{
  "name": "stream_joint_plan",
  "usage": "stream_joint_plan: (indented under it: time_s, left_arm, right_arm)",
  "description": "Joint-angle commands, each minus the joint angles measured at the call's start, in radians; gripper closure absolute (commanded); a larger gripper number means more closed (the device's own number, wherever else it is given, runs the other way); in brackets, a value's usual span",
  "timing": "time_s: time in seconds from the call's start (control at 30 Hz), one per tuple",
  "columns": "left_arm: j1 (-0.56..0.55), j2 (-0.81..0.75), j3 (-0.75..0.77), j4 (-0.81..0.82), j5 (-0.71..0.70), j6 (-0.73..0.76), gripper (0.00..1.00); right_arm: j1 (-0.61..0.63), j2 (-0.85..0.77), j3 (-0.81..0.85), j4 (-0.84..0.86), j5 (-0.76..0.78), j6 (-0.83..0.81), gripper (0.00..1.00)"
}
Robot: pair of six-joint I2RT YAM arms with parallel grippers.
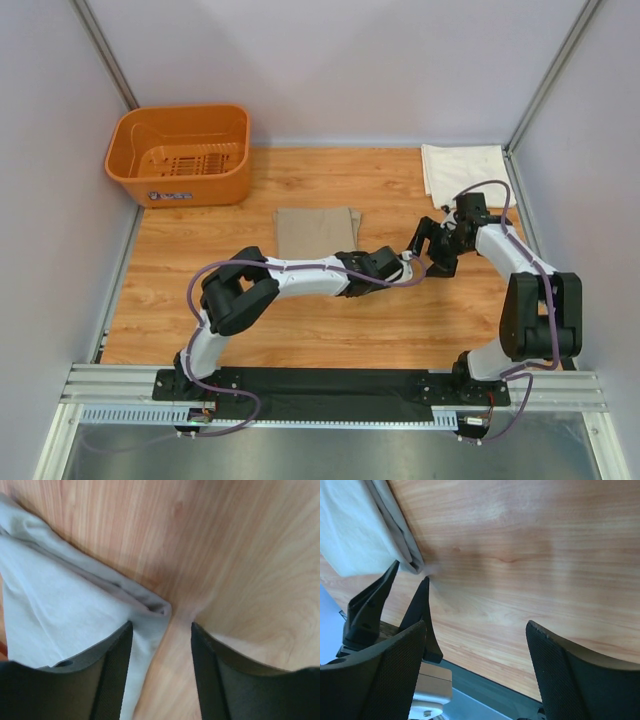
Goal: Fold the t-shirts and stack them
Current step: Neatly place the folded tshirt to the corner
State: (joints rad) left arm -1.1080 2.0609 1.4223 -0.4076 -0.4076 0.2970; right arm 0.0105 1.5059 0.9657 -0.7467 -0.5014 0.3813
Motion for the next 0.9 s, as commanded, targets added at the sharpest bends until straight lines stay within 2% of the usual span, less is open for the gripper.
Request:
stream_joint_plan:
  time_s: [0.0, 0.07, 0.1, 0.23, 0.27, 0.3, 0.47, 0.63, 0.87]
  left_arm:
    - [-0.003, 0.065, 0.052, 0.020, -0.023, 0.042, 0.47]
    - [-0.001, 0.076, 0.058, 0.019, -0.037, 0.050, 0.53]
    - [0.000, 0.080, 0.059, 0.021, -0.042, 0.048, 0.61]
    - [0.013, 0.058, 0.075, 0.007, -0.037, 0.031, 0.77]
    - [0.017, 0.036, 0.079, 0.001, -0.037, 0.027, 0.85]
    - [0.020, 0.021, 0.084, 0.000, -0.033, 0.024, 1.00]
    - [0.054, -0.088, 0.093, -0.020, 0.035, -0.013, 1.00]
    - [0.097, -0.176, 0.063, -0.028, 0.087, -0.035, 1.00]
    - [0.142, -0.265, 0.035, -0.048, 0.142, -0.058, 1.00]
  right_arm:
    - [-0.001, 0.025, 0.028, 0.072, -0.039, 0.024, 0.17]
    - [-0.001, 0.060, 0.051, 0.076, -0.040, 0.033, 0.17]
    - [-0.001, 0.074, 0.062, 0.079, -0.042, 0.034, 0.17]
    - [-0.001, 0.166, 0.119, 0.099, -0.106, 0.067, 0.16]
    - [0.000, 0.203, 0.137, 0.131, -0.138, 0.079, 0.16]
    - [-0.001, 0.227, 0.151, 0.148, -0.167, 0.091, 0.14]
    - [-0.001, 0.339, 0.228, 0.282, -0.322, 0.206, 0.09]
    - [0.035, 0.459, 0.375, 0.300, -0.361, 0.249, 0.08]
    - [0.112, 0.565, 0.493, 0.340, -0.399, 0.301, 0.08]
